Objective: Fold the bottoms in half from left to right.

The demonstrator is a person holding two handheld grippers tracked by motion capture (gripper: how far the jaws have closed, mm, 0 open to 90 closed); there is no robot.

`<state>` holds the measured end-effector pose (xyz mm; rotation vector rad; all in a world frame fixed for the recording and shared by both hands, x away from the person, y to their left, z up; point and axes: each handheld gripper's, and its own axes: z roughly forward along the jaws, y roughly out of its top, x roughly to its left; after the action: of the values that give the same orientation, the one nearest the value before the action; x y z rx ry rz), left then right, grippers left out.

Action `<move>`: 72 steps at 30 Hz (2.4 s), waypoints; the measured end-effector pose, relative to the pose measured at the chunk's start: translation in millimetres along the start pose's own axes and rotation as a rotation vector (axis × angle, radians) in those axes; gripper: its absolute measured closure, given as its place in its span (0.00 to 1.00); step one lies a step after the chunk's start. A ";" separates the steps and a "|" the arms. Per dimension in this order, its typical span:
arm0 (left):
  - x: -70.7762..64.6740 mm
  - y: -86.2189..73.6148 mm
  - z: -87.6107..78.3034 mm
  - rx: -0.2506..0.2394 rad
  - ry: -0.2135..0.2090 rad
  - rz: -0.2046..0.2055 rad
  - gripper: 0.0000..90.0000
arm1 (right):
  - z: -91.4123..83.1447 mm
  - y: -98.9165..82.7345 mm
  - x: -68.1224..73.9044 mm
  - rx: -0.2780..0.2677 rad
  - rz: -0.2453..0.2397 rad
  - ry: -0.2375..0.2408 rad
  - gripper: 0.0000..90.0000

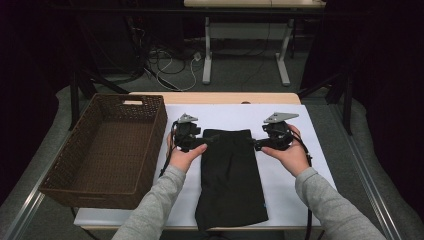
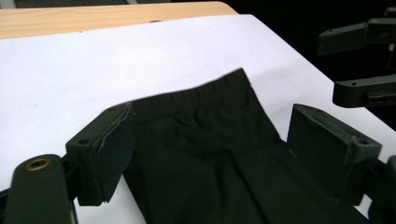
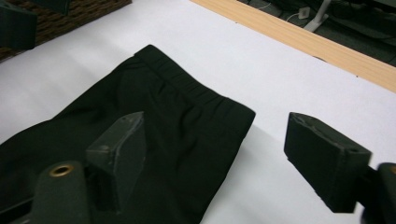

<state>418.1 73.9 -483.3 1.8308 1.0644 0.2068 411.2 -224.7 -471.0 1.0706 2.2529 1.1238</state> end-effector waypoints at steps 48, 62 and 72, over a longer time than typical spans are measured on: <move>57.4 -27.2 72.8 0.162 0.092 -0.059 0.38 | 98.3 -30.4 -35.0 0.138 0.189 -0.022 0.52; 57.8 -28.8 72.4 0.188 0.066 -0.065 0.53 | 105.2 -32.2 -28.8 0.140 0.140 -0.001 0.51; 59.5 -31.0 71.6 0.191 0.016 -0.115 0.73 | 105.1 -30.5 -23.4 0.155 0.173 0.017 0.75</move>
<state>475.7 75.5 -562.7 1.9321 1.2320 0.0529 478.4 -202.7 -557.7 1.3443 2.3283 1.0413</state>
